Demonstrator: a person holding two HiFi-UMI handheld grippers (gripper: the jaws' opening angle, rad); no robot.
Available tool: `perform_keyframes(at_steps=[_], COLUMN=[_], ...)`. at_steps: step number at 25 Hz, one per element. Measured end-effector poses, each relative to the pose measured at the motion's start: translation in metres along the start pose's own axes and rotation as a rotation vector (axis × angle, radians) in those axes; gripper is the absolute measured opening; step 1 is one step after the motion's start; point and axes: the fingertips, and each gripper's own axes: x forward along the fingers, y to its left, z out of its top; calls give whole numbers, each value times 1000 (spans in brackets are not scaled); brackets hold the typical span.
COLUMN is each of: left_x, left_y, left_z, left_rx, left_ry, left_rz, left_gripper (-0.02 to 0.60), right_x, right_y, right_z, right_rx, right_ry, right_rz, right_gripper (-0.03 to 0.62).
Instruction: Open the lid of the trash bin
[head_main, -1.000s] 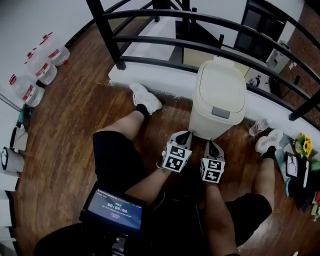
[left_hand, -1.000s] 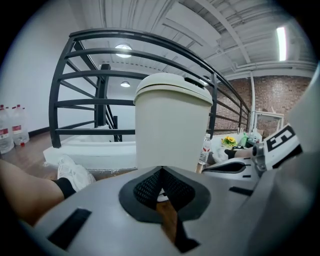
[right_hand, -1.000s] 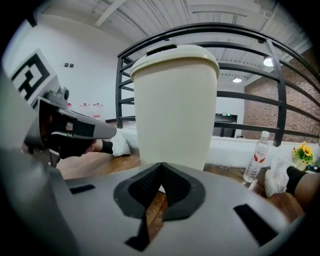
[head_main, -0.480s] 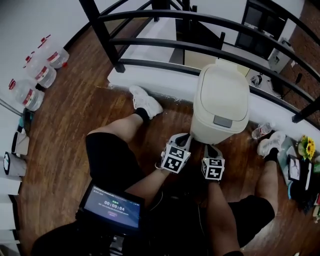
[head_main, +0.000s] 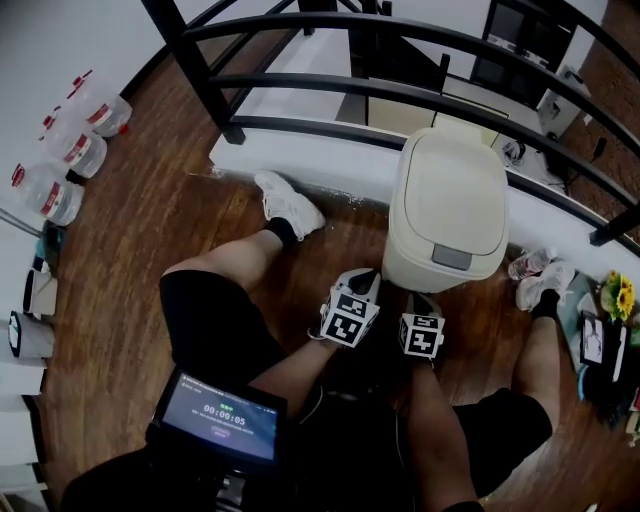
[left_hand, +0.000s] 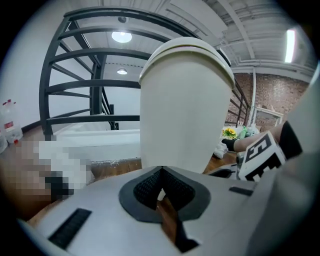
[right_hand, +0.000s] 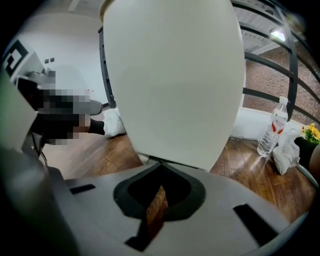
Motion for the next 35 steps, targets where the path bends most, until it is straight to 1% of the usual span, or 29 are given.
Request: perform_keyframes(at_steps=[4, 8, 11, 15, 20, 23, 26, 32, 35], left_x=[7, 11, 15, 22, 27, 29, 31, 35, 35], left_y=[5, 16, 20, 19, 17, 19, 20, 23, 25], left_z=[2, -4, -11, -13, -19, -24, -26, -27, -29], left_rx=[16, 6, -19, -31, -38, -41, -26, -34, -45], left_ry=[8, 20, 45, 44, 55, 70, 75, 74, 80], left_rz=[-14, -9, -6, -16, -22, -26, -26, -25, -25], left_gripper=[-2, -2, -2, -2, -2, -2, -2, -2, -2], right_x=[14, 26, 32, 43, 51, 52, 55, 62, 65], right_y=[-4, -5, -6, -6, -15, -15, -18, -22, -20], right_z=[-3, -11, -17, -19, -19, -23, -28, -24, -26], right_rx=[13, 24, 31, 37, 51, 68, 83, 81, 69], right_ry=[27, 63, 86, 67, 65, 86, 92, 82, 102], right_rz=[-7, -14, -25, -26, -51, -62, -71, -67, -64], right_gripper=[5, 5, 5, 5, 5, 5, 5, 5, 5])
